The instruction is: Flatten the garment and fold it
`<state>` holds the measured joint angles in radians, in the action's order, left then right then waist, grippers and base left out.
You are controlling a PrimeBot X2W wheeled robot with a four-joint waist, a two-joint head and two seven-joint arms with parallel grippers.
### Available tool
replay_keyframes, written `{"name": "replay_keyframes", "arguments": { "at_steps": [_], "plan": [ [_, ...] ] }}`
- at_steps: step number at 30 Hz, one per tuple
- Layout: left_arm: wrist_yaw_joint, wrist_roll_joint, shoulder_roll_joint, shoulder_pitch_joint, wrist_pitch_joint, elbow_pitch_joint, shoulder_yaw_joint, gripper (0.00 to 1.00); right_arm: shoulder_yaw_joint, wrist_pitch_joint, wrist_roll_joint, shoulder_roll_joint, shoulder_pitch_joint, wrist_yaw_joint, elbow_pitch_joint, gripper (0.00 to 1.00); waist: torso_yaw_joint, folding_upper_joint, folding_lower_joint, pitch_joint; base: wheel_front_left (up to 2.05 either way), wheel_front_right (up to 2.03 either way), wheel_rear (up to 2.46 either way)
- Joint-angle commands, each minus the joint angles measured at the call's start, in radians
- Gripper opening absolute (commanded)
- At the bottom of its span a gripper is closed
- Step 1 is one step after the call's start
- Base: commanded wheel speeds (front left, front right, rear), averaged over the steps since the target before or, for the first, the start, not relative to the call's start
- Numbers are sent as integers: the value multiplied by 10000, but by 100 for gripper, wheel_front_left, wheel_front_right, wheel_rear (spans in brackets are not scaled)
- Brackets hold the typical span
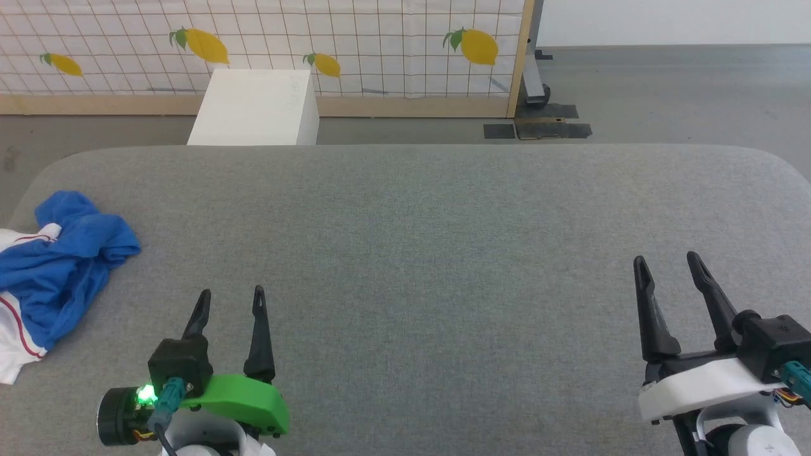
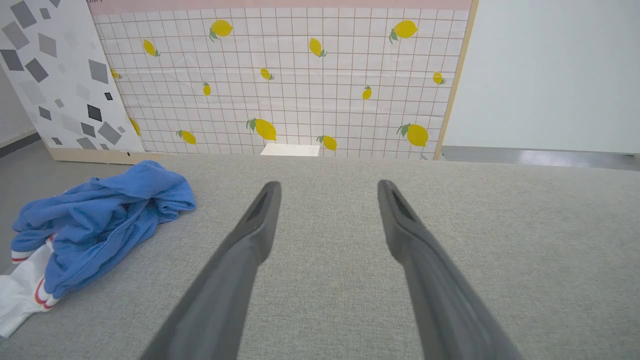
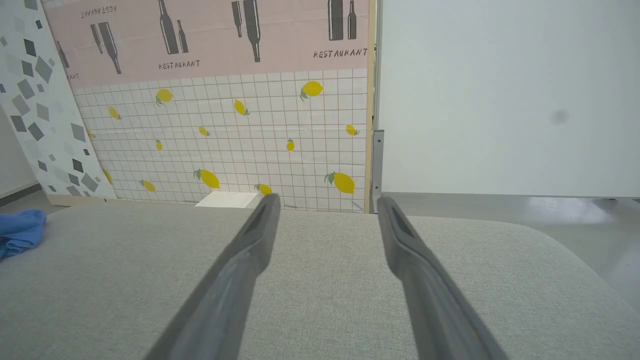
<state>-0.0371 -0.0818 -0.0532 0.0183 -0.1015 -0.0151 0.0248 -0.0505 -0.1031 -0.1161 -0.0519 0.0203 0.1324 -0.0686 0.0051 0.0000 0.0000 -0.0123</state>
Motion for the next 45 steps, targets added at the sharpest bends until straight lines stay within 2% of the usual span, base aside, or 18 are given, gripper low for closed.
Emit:
{"name": "replay_keyframes", "arguments": {
  "at_steps": [1,45],
  "plan": [
    [-75,-28,13,-161,-133,-54,27,100,-27,-109,-86,7,64,-7,-106,100,3,0,0,-6,0,0,0],
    [-277,-390,24,-171,-1039,-45,335,100,-226,-1020,-731,13,353,-13,22,100,168,0,0,-112,0,0,0]
  ]
}}
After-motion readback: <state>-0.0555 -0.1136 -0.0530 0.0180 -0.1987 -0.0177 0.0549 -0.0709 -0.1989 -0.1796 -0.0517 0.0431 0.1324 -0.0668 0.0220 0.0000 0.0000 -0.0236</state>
